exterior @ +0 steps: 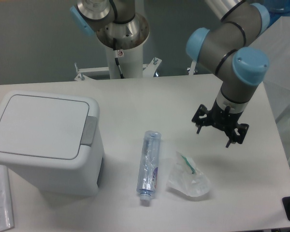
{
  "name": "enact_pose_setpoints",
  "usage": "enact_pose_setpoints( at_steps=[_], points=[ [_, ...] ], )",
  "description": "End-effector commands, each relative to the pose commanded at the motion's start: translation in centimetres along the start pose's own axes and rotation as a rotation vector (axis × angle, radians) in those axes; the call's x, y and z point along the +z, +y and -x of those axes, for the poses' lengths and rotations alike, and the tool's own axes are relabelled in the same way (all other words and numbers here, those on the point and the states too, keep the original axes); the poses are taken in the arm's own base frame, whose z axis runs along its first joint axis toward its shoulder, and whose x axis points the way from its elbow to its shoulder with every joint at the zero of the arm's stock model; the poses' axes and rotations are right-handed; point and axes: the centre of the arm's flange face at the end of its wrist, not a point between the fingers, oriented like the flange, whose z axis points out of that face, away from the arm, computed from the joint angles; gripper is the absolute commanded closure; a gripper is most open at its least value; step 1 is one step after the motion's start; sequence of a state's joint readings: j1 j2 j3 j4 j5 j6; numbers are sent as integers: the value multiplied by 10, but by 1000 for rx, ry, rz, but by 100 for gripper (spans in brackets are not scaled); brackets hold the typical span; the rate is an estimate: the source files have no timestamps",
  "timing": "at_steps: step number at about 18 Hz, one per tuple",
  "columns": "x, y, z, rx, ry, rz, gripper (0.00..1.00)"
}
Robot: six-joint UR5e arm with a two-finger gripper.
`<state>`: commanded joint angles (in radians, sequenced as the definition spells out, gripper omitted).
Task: Open the trash can
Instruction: 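Move the gripper over the bottle toward the white trash can lid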
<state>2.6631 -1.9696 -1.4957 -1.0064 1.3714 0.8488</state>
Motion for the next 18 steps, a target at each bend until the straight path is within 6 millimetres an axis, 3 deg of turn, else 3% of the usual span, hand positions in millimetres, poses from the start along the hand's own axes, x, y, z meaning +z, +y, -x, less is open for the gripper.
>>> enact_pose_setpoints(
  at_steps=[6, 12, 15, 18],
  points=[
    [-7, -38, -45, 11, 181, -187, 0],
    [-65, -65, -94, -41, 290, -346, 0],
    [-82, -74, -120, -42, 301, -358, 0],
    [-84, -79, -133, -29, 310, -359, 0]
  ],
)
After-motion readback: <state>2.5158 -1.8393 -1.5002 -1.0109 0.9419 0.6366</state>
